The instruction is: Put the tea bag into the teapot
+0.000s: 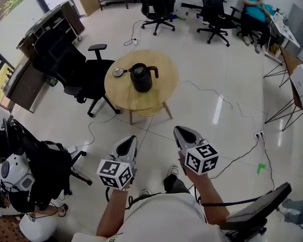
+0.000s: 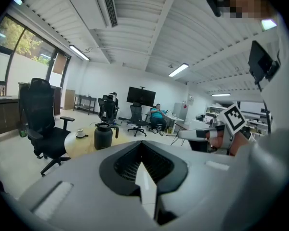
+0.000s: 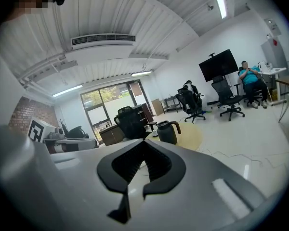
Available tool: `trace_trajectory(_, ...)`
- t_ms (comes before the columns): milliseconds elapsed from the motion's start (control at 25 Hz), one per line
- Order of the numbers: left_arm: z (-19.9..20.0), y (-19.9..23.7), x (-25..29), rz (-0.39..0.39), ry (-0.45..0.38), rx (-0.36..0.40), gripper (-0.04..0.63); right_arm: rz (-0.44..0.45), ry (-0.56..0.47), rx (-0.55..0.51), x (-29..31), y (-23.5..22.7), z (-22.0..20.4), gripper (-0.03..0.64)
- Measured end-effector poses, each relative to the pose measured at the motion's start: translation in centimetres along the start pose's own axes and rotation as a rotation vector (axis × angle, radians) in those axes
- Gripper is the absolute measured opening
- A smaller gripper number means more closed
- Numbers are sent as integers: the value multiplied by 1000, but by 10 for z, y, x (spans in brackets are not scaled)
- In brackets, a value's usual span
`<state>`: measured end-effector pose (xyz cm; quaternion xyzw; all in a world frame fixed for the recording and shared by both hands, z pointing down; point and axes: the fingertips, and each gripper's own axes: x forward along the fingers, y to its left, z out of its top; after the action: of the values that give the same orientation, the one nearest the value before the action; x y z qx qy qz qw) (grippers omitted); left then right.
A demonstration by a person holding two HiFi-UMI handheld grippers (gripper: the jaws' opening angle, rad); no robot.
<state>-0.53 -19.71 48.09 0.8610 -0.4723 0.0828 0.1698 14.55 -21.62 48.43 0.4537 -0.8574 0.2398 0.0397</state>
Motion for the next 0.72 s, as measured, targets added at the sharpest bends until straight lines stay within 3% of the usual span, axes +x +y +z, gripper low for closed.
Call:
trace_trajectory(200,-3,24,-28,13,-29,-8,12,-34,-15,-18,10,37,-10,-11)
trace_trajectory(440,-28,19,-71,-15,-23,-52,12,-96,9,-16,-28,65,-39,-11)
trace_trajectory(720,-28,31,-99,-29,-37,-40,12,-100,-15,-29,-42,102,-47,-12)
